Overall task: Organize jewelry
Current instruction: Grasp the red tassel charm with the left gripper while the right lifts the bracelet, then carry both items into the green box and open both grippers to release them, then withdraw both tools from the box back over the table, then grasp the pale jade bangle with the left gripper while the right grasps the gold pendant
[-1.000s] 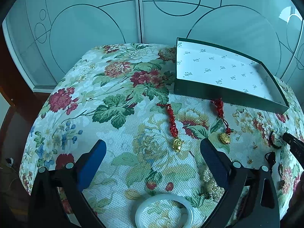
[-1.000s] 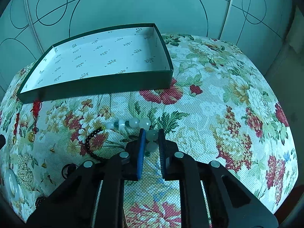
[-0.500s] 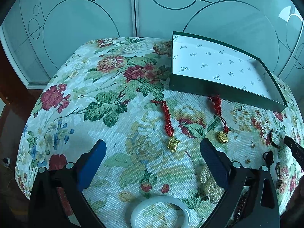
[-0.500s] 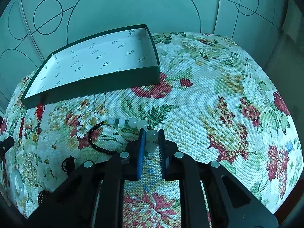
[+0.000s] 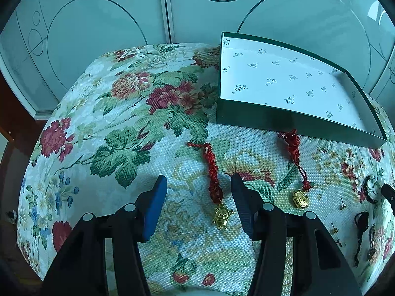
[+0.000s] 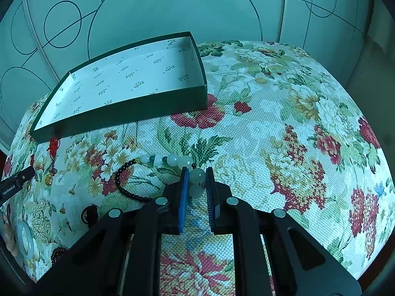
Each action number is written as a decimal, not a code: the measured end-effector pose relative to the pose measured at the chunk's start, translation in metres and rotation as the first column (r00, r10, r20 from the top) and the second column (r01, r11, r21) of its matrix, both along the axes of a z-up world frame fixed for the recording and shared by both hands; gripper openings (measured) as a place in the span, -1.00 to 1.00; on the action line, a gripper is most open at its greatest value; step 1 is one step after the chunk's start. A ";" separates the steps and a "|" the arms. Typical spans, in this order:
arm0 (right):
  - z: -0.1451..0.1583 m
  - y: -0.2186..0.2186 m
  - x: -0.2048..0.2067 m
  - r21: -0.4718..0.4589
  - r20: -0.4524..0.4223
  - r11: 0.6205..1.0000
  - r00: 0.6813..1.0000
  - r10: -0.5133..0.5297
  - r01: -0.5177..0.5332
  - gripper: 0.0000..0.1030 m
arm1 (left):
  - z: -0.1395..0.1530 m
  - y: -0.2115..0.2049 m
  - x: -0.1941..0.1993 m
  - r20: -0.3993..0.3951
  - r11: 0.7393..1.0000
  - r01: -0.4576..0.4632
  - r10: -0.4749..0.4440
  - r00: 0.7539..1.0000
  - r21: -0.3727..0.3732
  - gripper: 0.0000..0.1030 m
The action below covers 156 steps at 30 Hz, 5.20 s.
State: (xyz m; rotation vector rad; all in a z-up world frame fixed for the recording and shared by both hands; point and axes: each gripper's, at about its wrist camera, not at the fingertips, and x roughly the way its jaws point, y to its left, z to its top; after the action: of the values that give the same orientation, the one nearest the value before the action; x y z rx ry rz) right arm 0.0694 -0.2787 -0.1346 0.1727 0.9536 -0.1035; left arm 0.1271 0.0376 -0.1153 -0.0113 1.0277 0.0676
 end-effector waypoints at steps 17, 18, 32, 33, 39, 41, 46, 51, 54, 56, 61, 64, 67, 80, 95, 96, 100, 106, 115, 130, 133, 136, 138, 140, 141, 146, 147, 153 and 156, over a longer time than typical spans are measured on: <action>0.001 0.000 -0.001 0.007 0.005 1.000 1.000 -0.002 0.002 -0.74 | 0.008 0.001 -0.012 0.055 0.996 0.050 -0.046 0.997 -0.077 -0.90; 0.002 0.000 -0.001 0.009 0.007 1.000 1.000 -0.002 0.002 -0.74 | 0.010 0.002 -0.012 0.062 0.995 0.053 -0.048 0.997 -0.080 -0.90; 0.017 0.002 -0.013 0.035 0.035 0.999 0.999 0.002 -0.003 -0.74 | 0.031 0.001 -0.022 0.105 0.996 0.054 -0.047 0.993 -0.067 -0.90; 0.019 0.003 -0.014 0.035 0.041 0.999 0.999 0.002 -0.004 -0.74 | 0.032 0.002 -0.023 0.110 0.996 0.055 -0.047 0.993 -0.066 -0.90; 0.037 0.006 -0.022 0.033 0.077 0.999 0.997 0.020 -0.022 -0.74 | 0.041 0.002 -0.029 0.131 0.996 0.060 -0.052 0.990 -0.059 -0.90; 0.042 0.008 -0.024 0.034 0.088 0.999 0.996 0.025 -0.028 -0.74 | 0.044 0.002 -0.031 0.137 0.996 0.064 -0.055 0.989 -0.059 -0.90; 0.055 0.012 -0.029 0.033 0.115 0.999 0.993 0.037 -0.041 -0.74 | 0.053 0.001 -0.036 0.155 0.995 0.071 -0.061 0.986 -0.063 -0.90; 0.071 0.016 -0.033 0.029 0.149 0.998 0.988 0.049 -0.054 -0.74 | 0.063 -0.001 -0.040 0.176 0.994 0.084 -0.071 0.982 -0.069 -0.90; 0.081 0.019 -0.034 0.026 0.168 0.998 0.984 0.057 -0.062 -0.74 | 0.070 -0.004 -0.042 0.191 0.993 0.099 -0.085 0.978 -0.068 -0.90; 0.086 0.020 -0.033 0.027 0.181 0.997 0.982 0.061 -0.067 -0.74 | 0.074 -0.007 -0.041 0.198 0.992 0.108 -0.093 0.976 -0.067 -0.90; 0.099 0.023 -0.024 0.031 0.211 0.996 0.975 0.073 -0.082 -0.74 | 0.083 -0.016 -0.034 0.220 0.989 0.136 -0.120 0.968 -0.060 -0.90; 0.103 0.022 -0.012 0.043 0.220 0.995 0.972 0.079 -0.091 -0.74 | 0.087 -0.023 -0.023 0.226 0.986 0.153 -0.136 0.965 -0.060 -0.90; 0.106 0.022 0.006 0.044 0.228 0.995 0.970 0.080 -0.093 -0.74 | 0.091 -0.033 -0.006 0.234 0.984 0.169 -0.154 0.960 -0.047 -0.90; 0.093 0.009 0.099 0.060 0.212 0.996 0.976 0.050 -0.064 -0.74 | 0.072 -0.053 0.097 0.216 0.987 0.151 -0.135 0.967 -0.057 -0.90; 0.007 0.007 0.151 0.048 0.015 0.998 0.999 0.035 -0.036 -0.73 | -0.002 -0.068 0.141 0.066 0.988 0.153 -0.151 0.986 -0.015 -0.79; 0.006 0.007 0.151 0.050 0.015 0.998 0.999 0.035 -0.036 -0.71 | -0.002 -0.069 0.140 0.070 0.987 0.157 -0.156 0.985 -0.014 -0.60; 0.009 0.010 0.148 0.039 0.033 0.998 0.999 0.038 -0.040 -0.39 | -0.002 -0.074 0.139 0.075 0.987 0.157 -0.156 0.985 -0.007 0.01; 0.041 0.008 0.126 0.047 0.107 0.998 0.994 0.038 -0.043 -0.39 | 0.014 -0.071 0.126 0.075 0.986 0.159 -0.156 0.985 -0.046 0.06; 0.062 -0.007 0.059 0.048 0.133 0.998 0.991 0.025 -0.032 -0.36 | 0.048 -0.044 0.066 0.116 0.986 0.140 -0.130 0.985 -0.087 0.21; 0.032 -0.011 -0.057 0.052 0.025 0.999 1.000 0.014 -0.015 -0.36 | 0.044 -0.019 -0.044 0.079 0.991 0.094 -0.086 0.993 -0.100 0.21; 0.029 -0.006 -0.076 0.048 0.016 0.998 0.999 0.028 -0.029 -0.36 | 0.041 -0.015 -0.062 0.076 0.991 0.086 -0.079 0.994 -0.100 0.21; 0.025 0.000 -0.089 0.054 0.009 0.997 0.999 0.047 -0.047 -0.36 | 0.036 -0.011 -0.078 0.061 0.992 0.077 -0.071 0.996 -0.102 0.21; 0.024 0.006 -0.094 0.057 0.009 0.997 0.998 0.060 -0.061 -0.36 | 0.032 -0.008 -0.089 0.055 0.993 0.074 -0.069 0.996 -0.094 0.21; 0.023 0.012 -0.096 0.062 0.009 0.995 0.997 0.076 -0.076 -0.36 | 0.029 -0.005 -0.096 0.047 0.993 0.067 -0.062 0.997 -0.096 0.21; 0.023 0.016 -0.097 0.062 0.010 0.994 0.996 0.085 -0.085 -0.36 | 0.027 -0.004 -0.099 0.043 0.993 0.063 -0.059 0.997 -0.098 0.21; 0.022 0.032 -0.099 0.057 0.008 0.991 0.993 0.120 -0.120 -0.36 | 0.024 0.002 -0.113 0.042 0.994 0.050 -0.046 0.998 -0.097 0.21; 0.021 0.035 -0.100 0.054 0.006 0.991 0.992 0.126 -0.126 -0.36 | 0.024 0.002 -0.115 0.045 0.994 0.050 -0.046 0.998 -0.096 0.21; 0.010 0.045 -0.098 0.041 -0.021 0.989 0.990 0.141 -0.141 -0.36 | 0.022 0.005 -0.118 0.046 0.995 0.042 -0.038 0.998 -0.091 0.21; 0.006 0.047 -0.095 0.030 -0.028 0.990 0.990 0.137 -0.136 -0.36 | 0.019 0.008 -0.118 0.040 0.995 0.033 -0.030 0.999 -0.092 0.21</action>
State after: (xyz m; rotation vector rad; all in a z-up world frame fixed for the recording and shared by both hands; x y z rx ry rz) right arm -0.0257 -0.2319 -0.1281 0.1312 0.9945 0.0335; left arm 0.0095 0.0454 -0.0963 -0.0810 0.9917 -0.0093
